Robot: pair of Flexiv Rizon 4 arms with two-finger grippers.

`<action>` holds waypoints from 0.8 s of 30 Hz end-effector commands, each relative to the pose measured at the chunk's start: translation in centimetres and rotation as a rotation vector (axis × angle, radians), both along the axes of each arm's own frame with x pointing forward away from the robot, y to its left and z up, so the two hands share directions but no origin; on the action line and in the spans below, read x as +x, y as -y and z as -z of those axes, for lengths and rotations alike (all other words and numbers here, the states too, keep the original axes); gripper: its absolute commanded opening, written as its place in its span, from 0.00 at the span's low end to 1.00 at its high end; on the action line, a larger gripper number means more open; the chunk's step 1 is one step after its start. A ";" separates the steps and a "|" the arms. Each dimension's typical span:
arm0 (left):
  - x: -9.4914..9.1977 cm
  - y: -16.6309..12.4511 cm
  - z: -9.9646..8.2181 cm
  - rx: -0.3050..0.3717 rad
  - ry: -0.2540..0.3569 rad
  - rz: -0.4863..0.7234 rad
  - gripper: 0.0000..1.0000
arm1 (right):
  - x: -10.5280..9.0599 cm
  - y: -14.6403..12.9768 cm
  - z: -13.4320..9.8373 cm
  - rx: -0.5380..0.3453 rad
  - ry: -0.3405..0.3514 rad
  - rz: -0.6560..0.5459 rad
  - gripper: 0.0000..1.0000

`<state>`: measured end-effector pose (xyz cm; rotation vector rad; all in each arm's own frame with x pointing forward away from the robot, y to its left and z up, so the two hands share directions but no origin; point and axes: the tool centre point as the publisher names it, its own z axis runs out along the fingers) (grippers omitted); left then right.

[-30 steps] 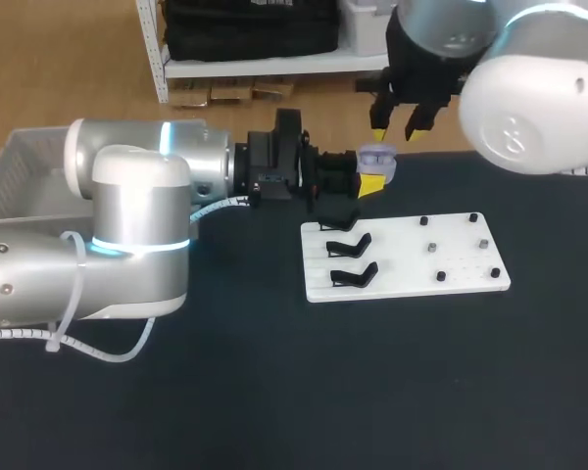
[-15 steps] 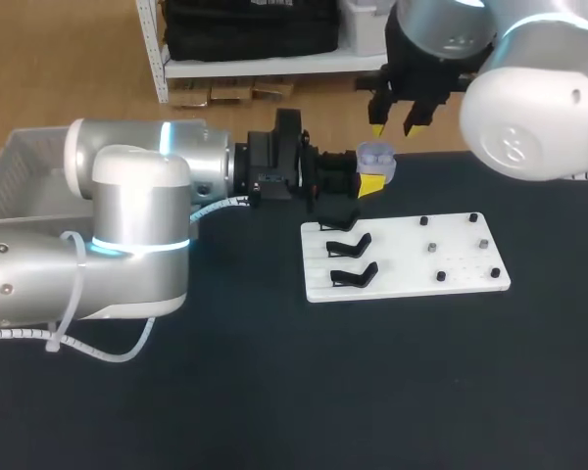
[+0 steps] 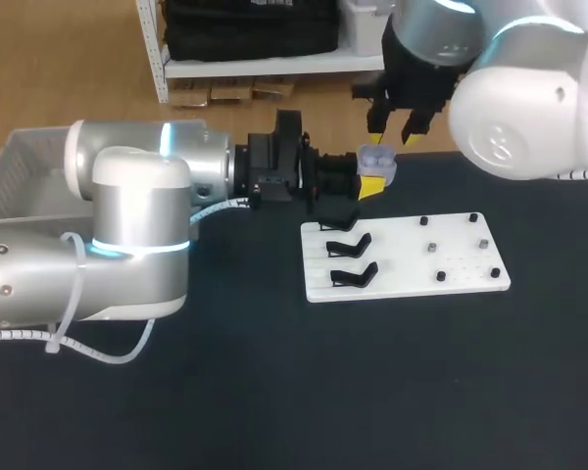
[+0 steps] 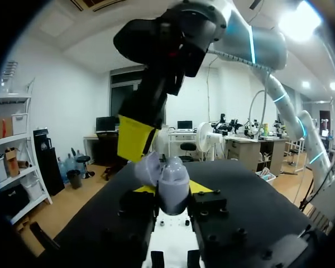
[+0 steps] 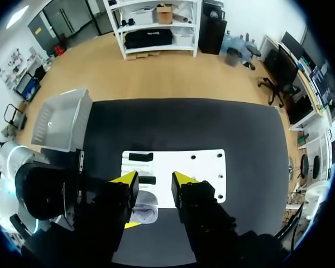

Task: Pick up each earbud case from the left stands, insert the matching earbuds, close the lid, and place the case in the box.

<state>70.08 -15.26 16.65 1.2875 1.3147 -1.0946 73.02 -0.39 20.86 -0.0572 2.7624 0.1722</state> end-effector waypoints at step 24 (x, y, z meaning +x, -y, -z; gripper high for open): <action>2.4 -5.9 -3.7 -0.042 0.075 -0.115 0.00 | -1.1 3.5 -2.3 0.196 0.195 0.187 1.00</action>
